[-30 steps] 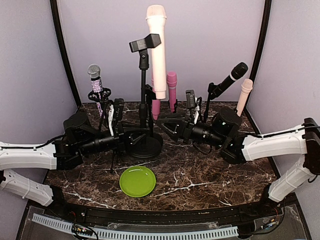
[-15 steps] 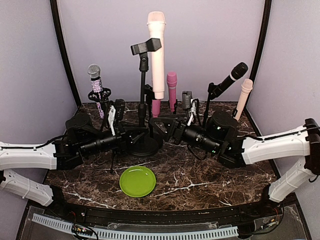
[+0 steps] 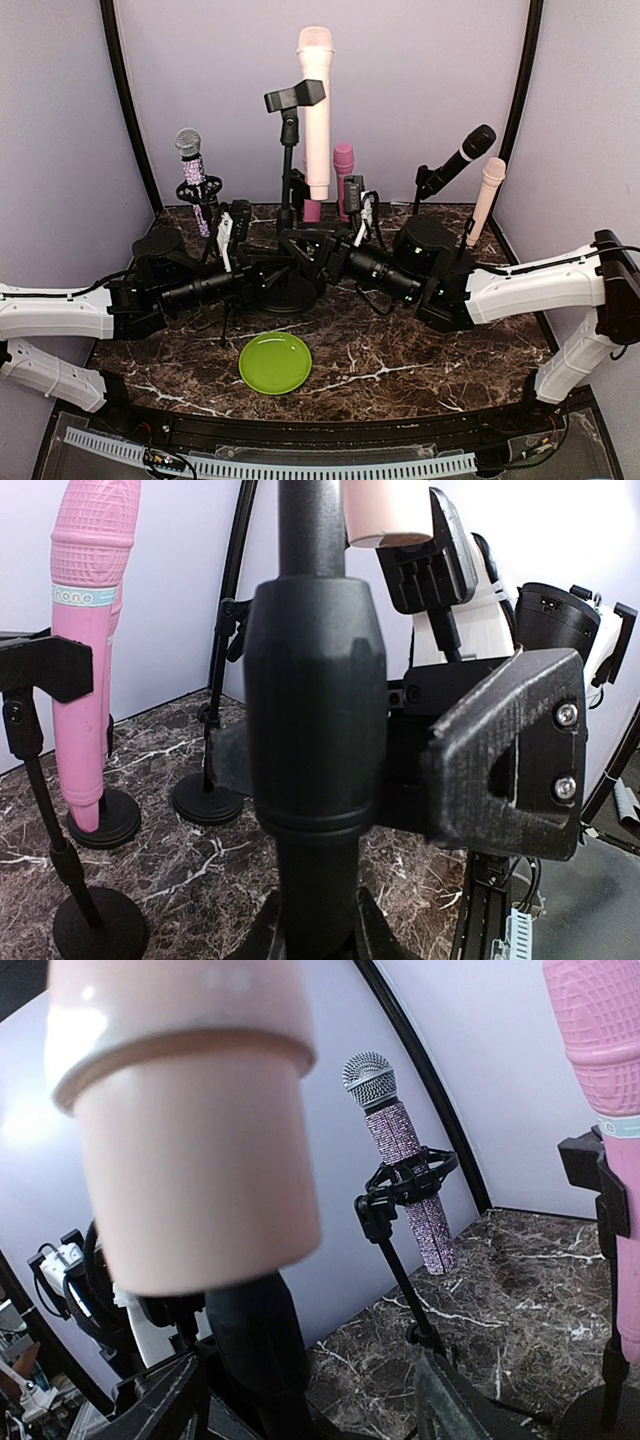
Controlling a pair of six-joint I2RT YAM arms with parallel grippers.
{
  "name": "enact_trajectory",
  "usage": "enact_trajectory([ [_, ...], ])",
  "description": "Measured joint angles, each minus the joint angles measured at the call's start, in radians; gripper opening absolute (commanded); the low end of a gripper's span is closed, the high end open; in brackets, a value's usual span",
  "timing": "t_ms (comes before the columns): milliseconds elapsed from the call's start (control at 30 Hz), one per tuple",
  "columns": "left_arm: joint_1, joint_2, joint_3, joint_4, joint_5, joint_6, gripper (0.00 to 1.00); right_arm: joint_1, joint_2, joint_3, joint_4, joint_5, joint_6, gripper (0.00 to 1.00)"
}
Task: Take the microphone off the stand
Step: Unscrew the knob on the stand of the microphone stand.
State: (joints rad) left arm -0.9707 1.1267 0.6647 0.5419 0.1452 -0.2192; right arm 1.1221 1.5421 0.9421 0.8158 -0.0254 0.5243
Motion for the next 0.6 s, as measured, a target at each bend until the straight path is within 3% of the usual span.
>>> enact_trajectory([
  [367, 0.000, 0.006, 0.000, -0.008, 0.018, 0.000, 0.00, 0.008, 0.013, 0.011, 0.061, -0.039, -0.040, 0.52],
  [600, 0.000, 0.006, 0.000, -0.017, 0.036, 0.003, 0.00, 0.008, 0.020, 0.016, 0.074, -0.063, -0.061, 0.33],
])
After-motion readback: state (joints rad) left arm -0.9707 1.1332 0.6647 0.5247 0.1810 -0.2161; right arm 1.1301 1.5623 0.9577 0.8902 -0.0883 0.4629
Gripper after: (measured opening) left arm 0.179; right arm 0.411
